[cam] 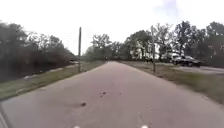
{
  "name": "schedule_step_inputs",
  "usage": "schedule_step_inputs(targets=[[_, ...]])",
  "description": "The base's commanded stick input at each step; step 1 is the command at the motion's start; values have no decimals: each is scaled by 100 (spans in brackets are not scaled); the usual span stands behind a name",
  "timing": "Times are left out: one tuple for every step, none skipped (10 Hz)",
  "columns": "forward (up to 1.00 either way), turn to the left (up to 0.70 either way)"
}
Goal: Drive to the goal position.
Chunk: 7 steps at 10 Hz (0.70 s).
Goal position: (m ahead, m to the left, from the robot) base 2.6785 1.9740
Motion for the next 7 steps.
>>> schedule_step_inputs(targets=[[70,0],[70,0],[70,0],[70,0],[70,0],[70,0],[70,0]])
